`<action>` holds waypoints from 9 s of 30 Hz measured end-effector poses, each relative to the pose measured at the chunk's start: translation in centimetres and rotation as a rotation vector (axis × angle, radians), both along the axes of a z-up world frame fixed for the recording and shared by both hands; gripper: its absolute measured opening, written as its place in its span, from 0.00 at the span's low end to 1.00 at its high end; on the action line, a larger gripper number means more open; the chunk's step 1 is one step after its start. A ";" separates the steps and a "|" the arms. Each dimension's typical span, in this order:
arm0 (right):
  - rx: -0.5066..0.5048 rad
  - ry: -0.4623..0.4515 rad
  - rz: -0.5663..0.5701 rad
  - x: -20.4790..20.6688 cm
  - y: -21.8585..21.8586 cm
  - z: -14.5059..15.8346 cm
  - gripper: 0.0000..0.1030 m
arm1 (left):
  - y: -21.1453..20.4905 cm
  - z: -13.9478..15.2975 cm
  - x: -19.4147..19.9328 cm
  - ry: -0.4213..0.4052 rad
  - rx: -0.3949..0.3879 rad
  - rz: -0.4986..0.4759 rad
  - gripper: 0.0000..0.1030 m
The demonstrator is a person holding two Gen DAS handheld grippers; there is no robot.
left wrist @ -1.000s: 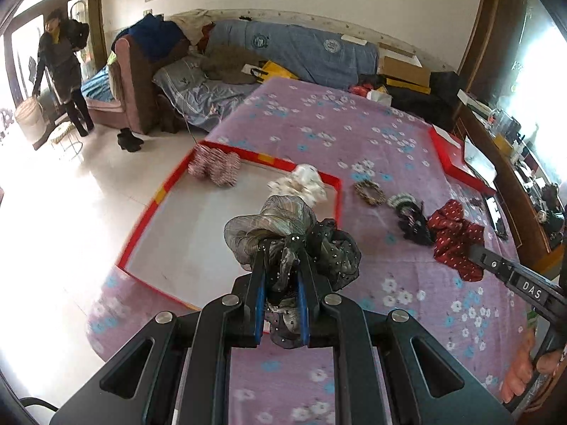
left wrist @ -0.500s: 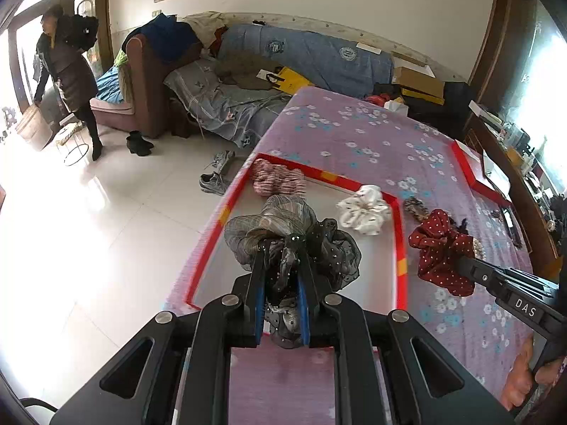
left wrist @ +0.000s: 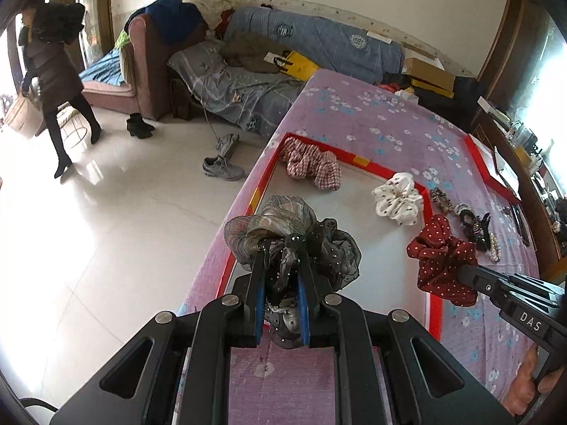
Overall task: Organize jewelry
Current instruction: 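Carry the sheer scrunchie over the lid while the right tool carries the polka-dot scrunchie there, then open both tools to release the scrunchies into the lid, then move both tools back toward the leopard hair tie and pearl bracelets, then grasp the leopard-print hair tie with the left tool while the right tool grasps the pearl bracelet, then carry the leopard hair tie over the lid while the right tool carries the pearl bracelet there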
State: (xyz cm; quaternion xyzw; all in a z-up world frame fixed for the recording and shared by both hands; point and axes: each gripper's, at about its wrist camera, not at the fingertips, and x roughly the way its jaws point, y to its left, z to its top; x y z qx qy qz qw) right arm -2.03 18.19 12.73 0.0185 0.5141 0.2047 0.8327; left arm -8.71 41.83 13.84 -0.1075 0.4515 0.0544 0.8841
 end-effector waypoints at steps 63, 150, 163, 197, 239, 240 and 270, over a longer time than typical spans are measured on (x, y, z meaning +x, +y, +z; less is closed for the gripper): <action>0.031 0.038 0.200 -3.2 1.4 -2.2 0.39 | 0.1 2.7 0.6 0.024 0.016 0.140 0.39; -0.100 0.035 -0.449 8.6 -32.6 -6.8 0.10 | -31.9 -6.1 22.6 0.138 0.160 -0.371 0.05; 0.010 -0.043 -0.444 3.9 -34.3 -1.9 0.10 | -27.1 2.0 14.7 0.007 -0.018 -0.267 0.05; 0.078 -0.110 -0.180 -1.9 -28.7 2.1 0.10 | -20.3 6.1 -0.8 -0.090 0.151 0.037 0.05; -0.017 -0.064 0.015 3.2 -5.2 1.2 0.11 | -1.7 -1.1 8.3 0.069 0.014 0.020 0.05; -0.021 -0.056 0.028 3.5 -4.1 0.8 0.11 | -1.6 -1.6 8.9 0.077 0.014 0.014 0.05; -0.013 0.165 0.088 7.7 5.9 -8.3 0.11 | 1.0 -8.1 15.6 0.204 0.032 -0.043 0.06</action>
